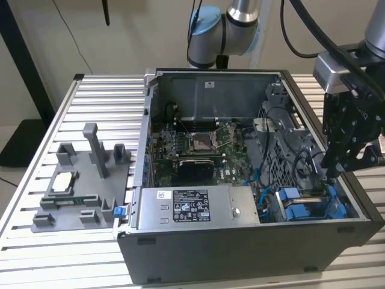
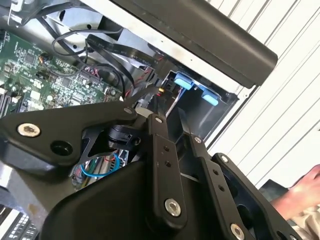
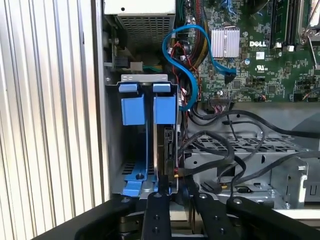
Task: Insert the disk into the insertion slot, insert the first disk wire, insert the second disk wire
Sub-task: 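Insert the first disk wire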
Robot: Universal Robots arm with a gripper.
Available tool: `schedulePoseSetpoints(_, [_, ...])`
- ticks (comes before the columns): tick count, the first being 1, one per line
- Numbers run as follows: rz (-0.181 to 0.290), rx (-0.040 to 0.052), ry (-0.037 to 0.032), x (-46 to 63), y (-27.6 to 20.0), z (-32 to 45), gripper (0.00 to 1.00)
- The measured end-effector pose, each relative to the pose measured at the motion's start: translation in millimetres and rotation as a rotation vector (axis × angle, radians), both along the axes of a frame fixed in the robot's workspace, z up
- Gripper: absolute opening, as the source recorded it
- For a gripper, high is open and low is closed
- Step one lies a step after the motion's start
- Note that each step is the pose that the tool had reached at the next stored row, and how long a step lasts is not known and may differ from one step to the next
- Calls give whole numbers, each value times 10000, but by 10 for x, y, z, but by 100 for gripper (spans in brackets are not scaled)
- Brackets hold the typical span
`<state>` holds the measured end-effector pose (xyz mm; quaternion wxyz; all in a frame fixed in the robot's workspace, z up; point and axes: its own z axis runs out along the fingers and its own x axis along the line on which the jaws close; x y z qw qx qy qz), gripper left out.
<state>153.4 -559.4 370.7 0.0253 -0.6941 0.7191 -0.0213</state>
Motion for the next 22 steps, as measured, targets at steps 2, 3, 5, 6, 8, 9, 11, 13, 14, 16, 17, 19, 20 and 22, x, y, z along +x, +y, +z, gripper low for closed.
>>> schedulePoseSetpoints(2, [0,3,30,49,0,0,100])
schedulePoseSetpoints(3, [0,12,39,71,0,0,100])
schedulePoseSetpoints(5, [1,61,50,112,0,4,100])
schedulePoseSetpoints(6, [1,98,54,130,0,8,100])
schedulePoseSetpoints(8, [1,149,76,150,0,28,100])
schedulePoseSetpoints(9, [0,162,103,156,0,42,100])
schedulePoseSetpoints(11, [0,188,149,171,0,68,100])
schedulePoseSetpoints(13, [0,256,160,203,0,71,100])
schedulePoseSetpoints(14, [0,311,161,219,0,72,100])
schedulePoseSetpoints(16, [2,470,161,239,0,71,100])
schedulePoseSetpoints(17, [3,552,161,245,0,72,100])
schedulePoseSetpoints(19, [4,732,166,259,0,70,100])
schedulePoseSetpoints(20, [5,816,169,265,0,68,100])
schedulePoseSetpoints(22, [4,899,202,284,0,58,100])
